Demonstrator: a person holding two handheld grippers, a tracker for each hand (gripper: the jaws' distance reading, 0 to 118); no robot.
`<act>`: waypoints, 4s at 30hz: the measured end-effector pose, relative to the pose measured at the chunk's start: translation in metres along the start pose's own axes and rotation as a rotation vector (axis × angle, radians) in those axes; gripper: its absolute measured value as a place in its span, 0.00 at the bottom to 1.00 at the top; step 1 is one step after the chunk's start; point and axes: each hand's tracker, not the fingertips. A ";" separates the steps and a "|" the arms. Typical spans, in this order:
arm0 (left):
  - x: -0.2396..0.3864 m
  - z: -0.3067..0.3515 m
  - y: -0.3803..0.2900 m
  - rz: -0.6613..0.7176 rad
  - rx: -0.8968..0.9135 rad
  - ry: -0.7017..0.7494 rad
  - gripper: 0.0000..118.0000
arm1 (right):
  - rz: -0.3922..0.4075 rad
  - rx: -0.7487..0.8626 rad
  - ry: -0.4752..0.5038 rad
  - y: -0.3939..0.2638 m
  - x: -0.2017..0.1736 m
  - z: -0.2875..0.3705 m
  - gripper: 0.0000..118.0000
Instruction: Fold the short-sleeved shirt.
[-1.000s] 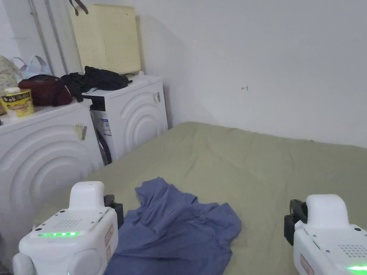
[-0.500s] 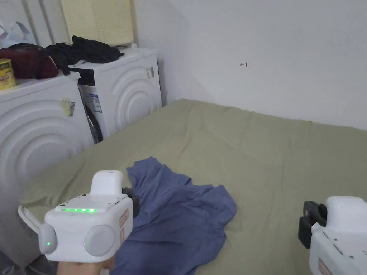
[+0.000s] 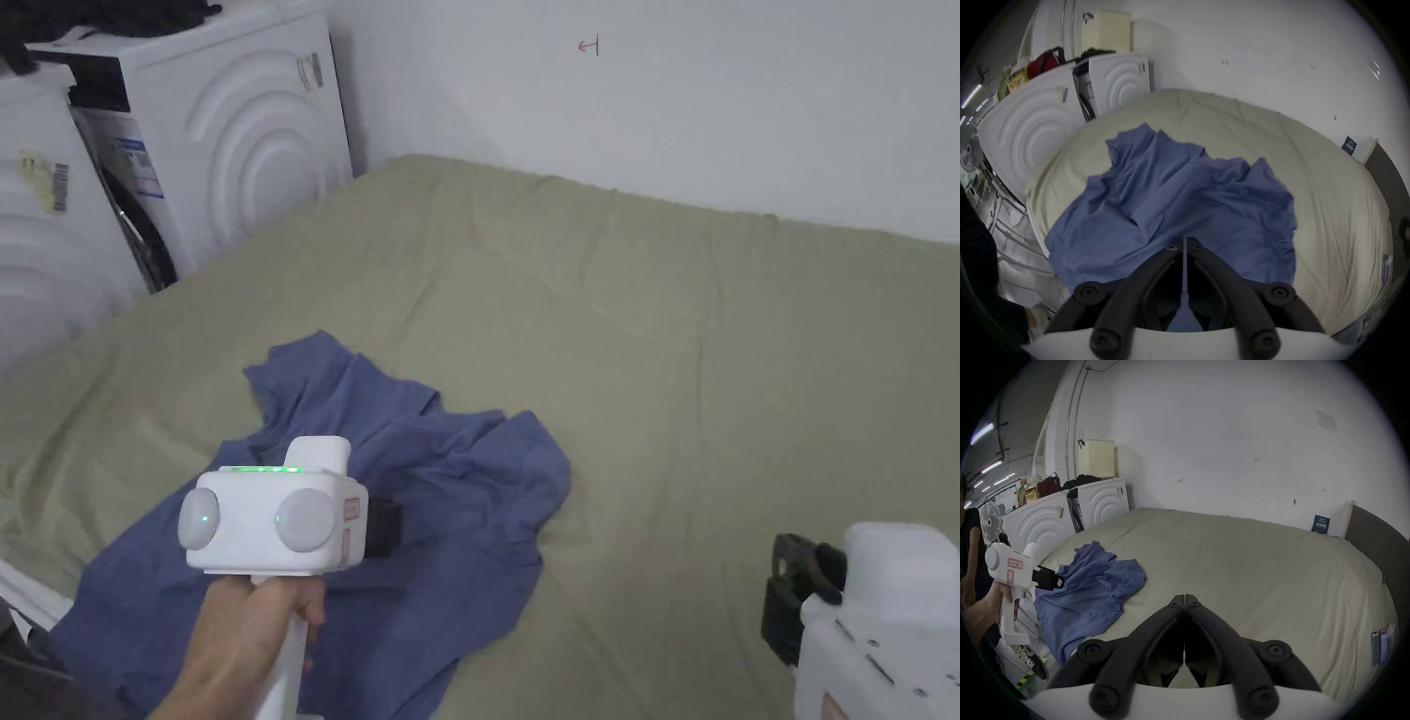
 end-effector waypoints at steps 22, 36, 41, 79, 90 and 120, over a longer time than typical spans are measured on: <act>0.021 -0.001 -0.003 -0.019 0.004 -0.056 0.00 | -0.016 -0.079 -0.076 -0.018 0.045 0.036 0.00; 0.273 0.029 0.028 -0.174 0.062 -0.440 0.00 | -0.057 -0.025 -0.311 -0.026 0.146 0.135 0.00; 0.400 0.045 0.022 -0.318 0.062 -0.580 0.00 | -0.102 -0.037 -0.384 -0.038 0.181 0.150 0.00; 0.285 0.163 -0.070 -0.284 0.250 -0.570 0.00 | -0.187 0.026 -0.420 -0.054 0.195 0.186 0.00; 0.141 0.181 -0.102 -0.148 0.340 -0.391 0.00 | -0.138 0.059 -0.373 -0.057 0.140 0.190 0.00; 0.265 -0.003 -0.072 -0.440 -0.013 -0.234 0.24 | -0.142 -0.141 -0.324 -0.074 0.180 0.129 0.00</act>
